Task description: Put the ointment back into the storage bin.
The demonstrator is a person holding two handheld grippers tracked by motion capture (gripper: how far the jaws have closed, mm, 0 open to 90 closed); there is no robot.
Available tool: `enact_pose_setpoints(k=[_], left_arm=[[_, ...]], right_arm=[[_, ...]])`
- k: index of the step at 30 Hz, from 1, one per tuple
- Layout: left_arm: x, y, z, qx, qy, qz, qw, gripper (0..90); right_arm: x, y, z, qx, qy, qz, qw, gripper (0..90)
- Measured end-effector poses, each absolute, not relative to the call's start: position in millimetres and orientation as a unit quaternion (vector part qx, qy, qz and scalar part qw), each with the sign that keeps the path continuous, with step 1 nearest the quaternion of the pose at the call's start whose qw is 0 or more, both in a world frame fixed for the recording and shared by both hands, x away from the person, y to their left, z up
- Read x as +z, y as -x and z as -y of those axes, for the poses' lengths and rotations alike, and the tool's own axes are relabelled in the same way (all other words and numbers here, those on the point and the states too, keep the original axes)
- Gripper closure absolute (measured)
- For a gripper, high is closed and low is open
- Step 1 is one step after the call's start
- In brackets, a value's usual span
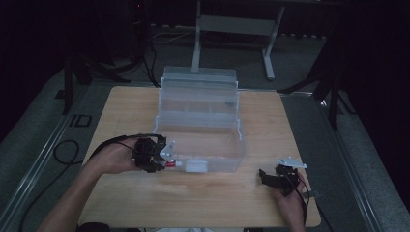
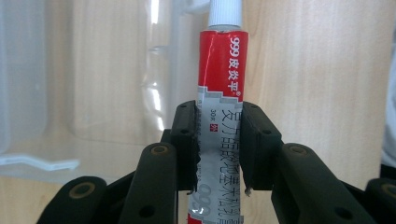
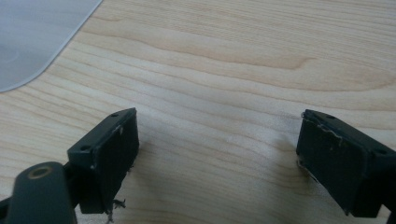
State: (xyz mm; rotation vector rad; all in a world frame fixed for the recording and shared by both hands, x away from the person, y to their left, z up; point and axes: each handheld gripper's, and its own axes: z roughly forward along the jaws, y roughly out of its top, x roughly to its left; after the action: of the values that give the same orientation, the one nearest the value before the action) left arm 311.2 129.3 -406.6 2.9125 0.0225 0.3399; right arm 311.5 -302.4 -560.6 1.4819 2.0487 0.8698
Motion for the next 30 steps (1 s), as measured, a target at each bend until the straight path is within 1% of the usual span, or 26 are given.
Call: enact_pose_setpoints(k=[14, 26, 30], left_arm=[[-392, -327, -117, 0.115, -0.988, 0.010, 0.100, 70.1], [-389, -346, -108, 0.086, -0.991, 0.016, 0.105, 70.1], [-390, -351, -104, 0.089, -0.991, 0.014, 0.099, 70.0]], right_arm=[[-561, -312, 302, 0.317, -0.541, -0.744, 0.231, 12.7], [-560, -312, 302, 0.316, -0.540, -0.745, 0.231, 12.7], [-560, -312, 302, 0.316, -0.540, -0.745, 0.231, 12.7]])
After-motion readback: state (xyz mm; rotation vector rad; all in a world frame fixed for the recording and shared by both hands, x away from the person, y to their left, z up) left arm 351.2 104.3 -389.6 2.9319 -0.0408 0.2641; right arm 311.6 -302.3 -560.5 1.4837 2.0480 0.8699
